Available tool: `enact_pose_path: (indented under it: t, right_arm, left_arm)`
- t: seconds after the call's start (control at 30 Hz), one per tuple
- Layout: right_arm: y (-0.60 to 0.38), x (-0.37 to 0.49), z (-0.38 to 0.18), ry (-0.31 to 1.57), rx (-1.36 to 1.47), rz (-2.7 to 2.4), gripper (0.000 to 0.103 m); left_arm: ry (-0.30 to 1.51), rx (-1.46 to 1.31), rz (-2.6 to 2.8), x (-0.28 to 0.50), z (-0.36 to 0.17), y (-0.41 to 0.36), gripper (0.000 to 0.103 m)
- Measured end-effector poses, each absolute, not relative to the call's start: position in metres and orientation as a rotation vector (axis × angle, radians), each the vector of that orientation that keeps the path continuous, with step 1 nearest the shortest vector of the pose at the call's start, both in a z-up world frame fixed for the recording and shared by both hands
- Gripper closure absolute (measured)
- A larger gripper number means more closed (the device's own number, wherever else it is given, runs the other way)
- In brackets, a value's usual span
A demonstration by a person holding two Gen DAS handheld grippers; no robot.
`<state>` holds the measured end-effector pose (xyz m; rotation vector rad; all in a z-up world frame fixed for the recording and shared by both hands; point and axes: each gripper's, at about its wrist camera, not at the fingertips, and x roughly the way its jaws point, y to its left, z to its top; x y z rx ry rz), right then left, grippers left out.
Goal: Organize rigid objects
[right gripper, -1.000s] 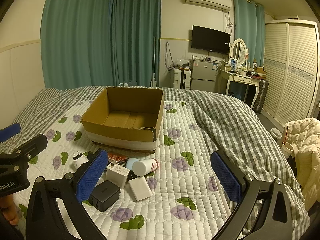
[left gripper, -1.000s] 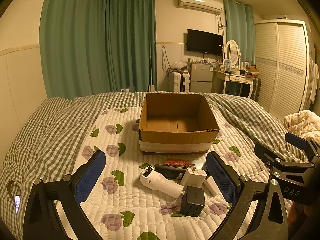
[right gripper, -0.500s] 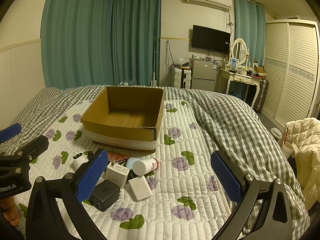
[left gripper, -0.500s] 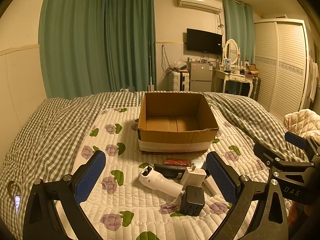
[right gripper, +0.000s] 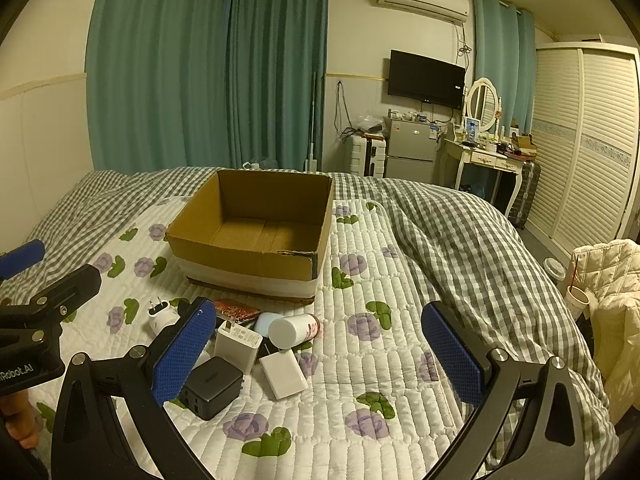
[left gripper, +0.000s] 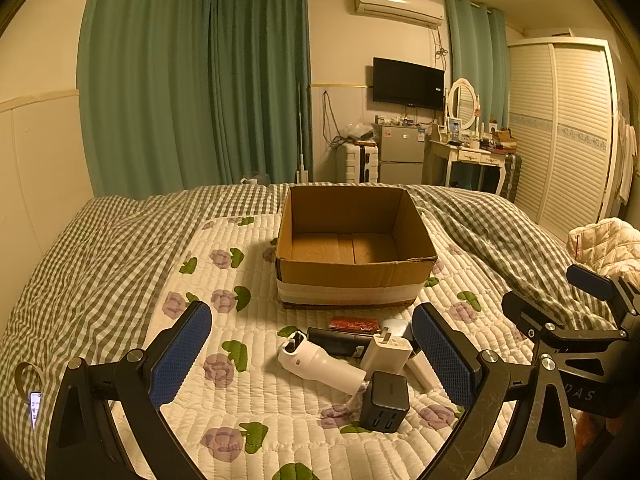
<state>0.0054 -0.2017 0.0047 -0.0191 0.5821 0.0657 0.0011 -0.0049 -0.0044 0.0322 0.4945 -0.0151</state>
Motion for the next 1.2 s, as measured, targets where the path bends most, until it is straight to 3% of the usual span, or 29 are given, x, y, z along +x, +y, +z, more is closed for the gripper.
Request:
enact_pose_path:
  t: [0.53, 1.03, 1.07, 1.17, 1.2]
  right_arm:
    - [-0.206, 0.011, -0.001, 0.630, -0.039, 0.068, 0.000]
    - [-0.234, 0.056, -0.067, 0.872, 0.006, 0.020, 0.000]
    - [-0.233, 0.057, -0.069, 0.875, 0.002, 0.023, 0.000]
    - [-0.231, 0.058, -0.072, 0.883, -0.001, 0.036, 0.000]
    - [-0.231, 0.058, -0.072, 0.884, -0.002, 0.039, 0.000]
  left_arm:
    - [0.582, 0.043, -0.043, 0.016, -0.036, -0.022, 0.001]
    - [0.905, 0.162, -0.215, 0.051, -0.122, -0.081, 0.004]
    - [0.918, 0.160, -0.209, 0.053, -0.125, -0.082, 0.009]
    - [0.987, 0.149, -0.208, 0.059, -0.136, -0.080, 0.053]
    - [1.008, 0.145, -0.202, 0.061, -0.140, -0.079, 0.059]
